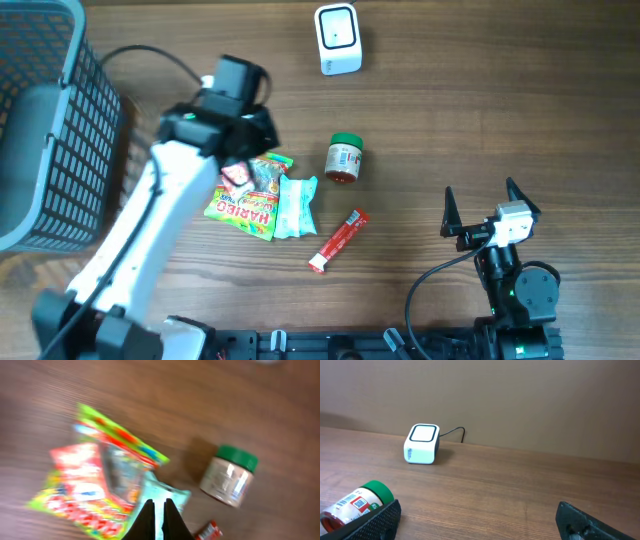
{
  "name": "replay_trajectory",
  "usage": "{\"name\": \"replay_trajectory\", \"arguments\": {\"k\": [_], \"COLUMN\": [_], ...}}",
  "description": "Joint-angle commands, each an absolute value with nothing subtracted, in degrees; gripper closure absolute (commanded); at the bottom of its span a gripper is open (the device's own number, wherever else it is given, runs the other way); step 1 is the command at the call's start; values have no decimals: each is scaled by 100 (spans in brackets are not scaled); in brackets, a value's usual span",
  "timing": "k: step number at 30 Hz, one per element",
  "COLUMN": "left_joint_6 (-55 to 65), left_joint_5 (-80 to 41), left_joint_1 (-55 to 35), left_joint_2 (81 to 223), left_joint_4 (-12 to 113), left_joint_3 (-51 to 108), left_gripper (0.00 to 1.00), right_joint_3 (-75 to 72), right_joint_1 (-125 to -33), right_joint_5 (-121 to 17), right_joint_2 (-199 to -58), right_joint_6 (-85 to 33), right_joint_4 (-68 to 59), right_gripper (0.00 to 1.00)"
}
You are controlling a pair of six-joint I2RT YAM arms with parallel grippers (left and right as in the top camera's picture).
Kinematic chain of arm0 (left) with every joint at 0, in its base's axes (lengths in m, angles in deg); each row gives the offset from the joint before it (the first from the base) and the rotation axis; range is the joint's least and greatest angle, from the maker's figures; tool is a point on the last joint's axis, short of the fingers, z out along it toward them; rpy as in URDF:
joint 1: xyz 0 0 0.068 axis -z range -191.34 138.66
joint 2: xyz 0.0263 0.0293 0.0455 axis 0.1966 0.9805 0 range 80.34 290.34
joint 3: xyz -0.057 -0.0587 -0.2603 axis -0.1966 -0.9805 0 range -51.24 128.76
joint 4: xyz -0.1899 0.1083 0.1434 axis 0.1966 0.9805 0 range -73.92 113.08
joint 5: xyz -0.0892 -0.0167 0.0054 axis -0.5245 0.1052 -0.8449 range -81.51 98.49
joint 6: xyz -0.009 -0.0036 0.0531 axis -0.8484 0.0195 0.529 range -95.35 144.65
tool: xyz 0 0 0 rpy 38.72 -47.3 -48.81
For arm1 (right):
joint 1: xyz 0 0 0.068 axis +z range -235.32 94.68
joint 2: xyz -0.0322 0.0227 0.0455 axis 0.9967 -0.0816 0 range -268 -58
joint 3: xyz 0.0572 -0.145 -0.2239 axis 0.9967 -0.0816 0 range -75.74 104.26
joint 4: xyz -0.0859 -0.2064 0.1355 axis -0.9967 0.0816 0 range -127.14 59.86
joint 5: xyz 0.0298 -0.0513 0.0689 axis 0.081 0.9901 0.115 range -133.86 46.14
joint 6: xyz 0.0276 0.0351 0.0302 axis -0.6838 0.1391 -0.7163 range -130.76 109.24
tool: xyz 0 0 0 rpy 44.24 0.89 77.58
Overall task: Scan the item barcode
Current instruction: 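Release the Haribo bag and raise the left gripper above the items, then move the right gripper over the green-lidded jar and grasp it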
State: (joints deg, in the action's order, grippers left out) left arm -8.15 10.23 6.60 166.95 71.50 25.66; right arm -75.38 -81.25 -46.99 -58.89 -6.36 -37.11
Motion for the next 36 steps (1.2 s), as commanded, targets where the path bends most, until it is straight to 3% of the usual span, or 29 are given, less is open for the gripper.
{"name": "replay_trajectory", "arguments": {"k": [1,7,10,13,15,24,36], "left_joint_6": [-727,-701,-522,-402,-402,-404,-404], "left_joint_5": [1386,1069,1071,1084,1111,1502,1500], "left_joint_1": [-25,-757,-835,-835,-835,-927,-927], "left_joint_2": [16671,16741,16741,16741,16741,16739,16739], "left_joint_4": [7480,7904,7936,7932,7936,7851,7849], "left_joint_3": [2575,2553,2549,2549,2549,2549,2549], "left_gripper": [96,95,83,48,0,0,0], "right_joint_3": [-7544,-7544,-7544,-7542,-7494,-5203,1214], "right_joint_1": [-8144,-8142,-8142,-8144,-8144,-8144,-8142], "right_joint_5": [-4629,-5936,-6131,-6131,-6168,-6201,-6503], "right_joint_2": [-5865,-5865,-5865,-5902,-5985,-7620,-12936], "right_joint_6": [-627,-1608,-2310,-2817,-3073,-2633,-2098], "right_joint_4": [-3726,-3842,-3853,-3846,-3776,-2080,2927], "right_gripper": [0,0,0,0,0,0,0]}}
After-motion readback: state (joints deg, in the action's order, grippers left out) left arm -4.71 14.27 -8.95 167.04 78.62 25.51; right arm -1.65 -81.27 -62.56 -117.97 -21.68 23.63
